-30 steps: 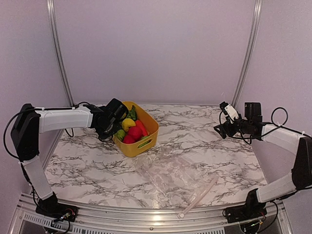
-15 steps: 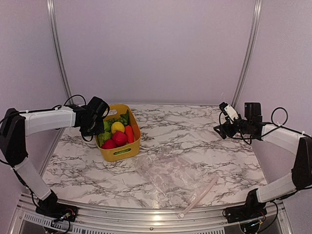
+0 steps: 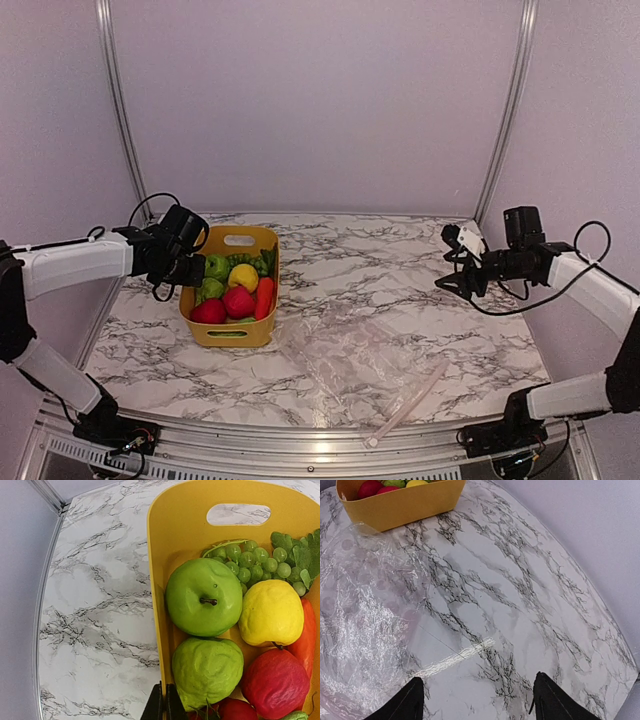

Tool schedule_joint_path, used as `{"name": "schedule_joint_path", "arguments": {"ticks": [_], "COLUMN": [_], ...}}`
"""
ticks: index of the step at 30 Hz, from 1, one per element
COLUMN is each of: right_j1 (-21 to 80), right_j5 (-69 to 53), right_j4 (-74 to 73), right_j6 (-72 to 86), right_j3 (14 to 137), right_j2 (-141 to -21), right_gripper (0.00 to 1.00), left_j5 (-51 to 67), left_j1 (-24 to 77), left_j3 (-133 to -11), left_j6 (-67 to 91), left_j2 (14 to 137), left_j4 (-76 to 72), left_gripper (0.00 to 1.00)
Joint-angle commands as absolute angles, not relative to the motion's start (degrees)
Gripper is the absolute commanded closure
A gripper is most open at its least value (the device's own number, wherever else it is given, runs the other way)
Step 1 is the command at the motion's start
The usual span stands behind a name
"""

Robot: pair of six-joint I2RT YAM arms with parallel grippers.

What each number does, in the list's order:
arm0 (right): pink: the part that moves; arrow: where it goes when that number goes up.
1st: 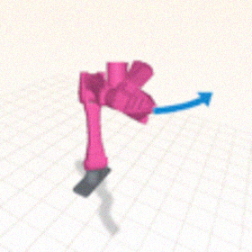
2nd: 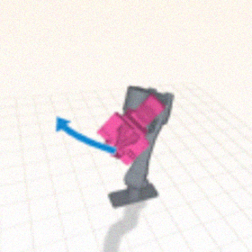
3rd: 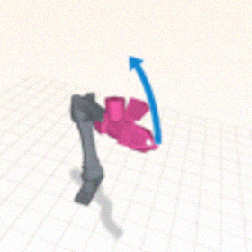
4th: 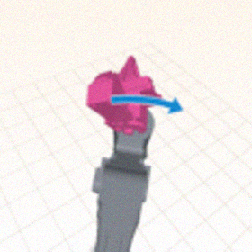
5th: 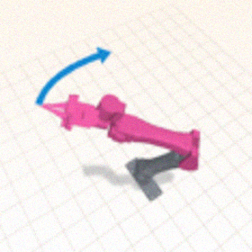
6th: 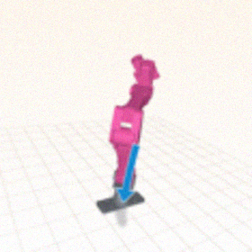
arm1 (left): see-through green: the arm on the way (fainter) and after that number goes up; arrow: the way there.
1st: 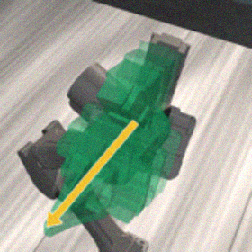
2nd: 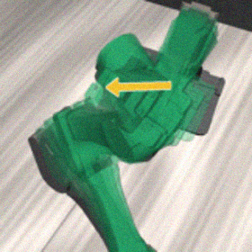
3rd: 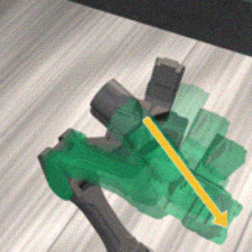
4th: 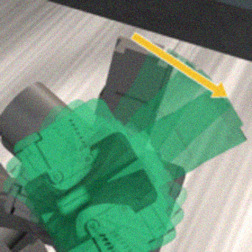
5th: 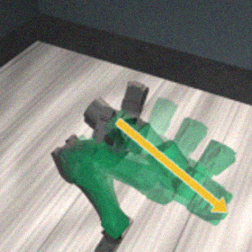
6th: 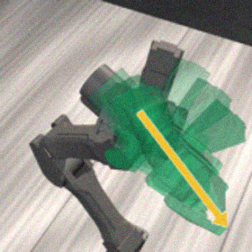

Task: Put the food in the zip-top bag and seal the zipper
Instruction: Adjust the bin at the corner of the board, then pick up the zipper food storage bag from the center of the board.

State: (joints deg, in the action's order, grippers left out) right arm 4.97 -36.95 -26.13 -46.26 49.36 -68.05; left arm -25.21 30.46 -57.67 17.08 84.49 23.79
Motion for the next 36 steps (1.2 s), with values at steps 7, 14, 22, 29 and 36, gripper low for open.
{"name": "schedule_joint_path", "arguments": {"ticks": [7, 14, 22, 29, 36], "right_j1": [19.22, 28.63, 37.78, 38.54, 38.61], "right_j5": [-30.85, -23.16, -10.71, -7.90, -6.64], "right_j4": [-47.23, -49.52, -44.32, -47.47, -44.81], "right_j6": [-61.48, -64.85, -68.47, -72.94, -74.77], "right_j3": [43.54, 41.97, 33.93, 30.11, 26.21], "right_j2": [-59.18, -54.39, -50.60, -43.61, -39.94], "right_gripper": [0.40, 0.55, 0.63, 0.60, 0.49], "left_j5": [-19.58, -22.39, -29.11, -34.83, -35.51], "left_j1": [30.59, 30.59, 30.63, 32.83, 34.40], "left_j3": [-55.64, -60.44, -65.20, -59.95, -57.01], "left_j6": [7.22, 6.11, 12.34, 14.01, 15.91], "left_j2": [84.20, 89.86, 87.66, 76.64, 72.29], "left_j4": [18.52, 19.96, 22.92, 12.90, 7.87], "left_gripper": [1.00, 0.92, 0.37, 0.28, 0.24]}}
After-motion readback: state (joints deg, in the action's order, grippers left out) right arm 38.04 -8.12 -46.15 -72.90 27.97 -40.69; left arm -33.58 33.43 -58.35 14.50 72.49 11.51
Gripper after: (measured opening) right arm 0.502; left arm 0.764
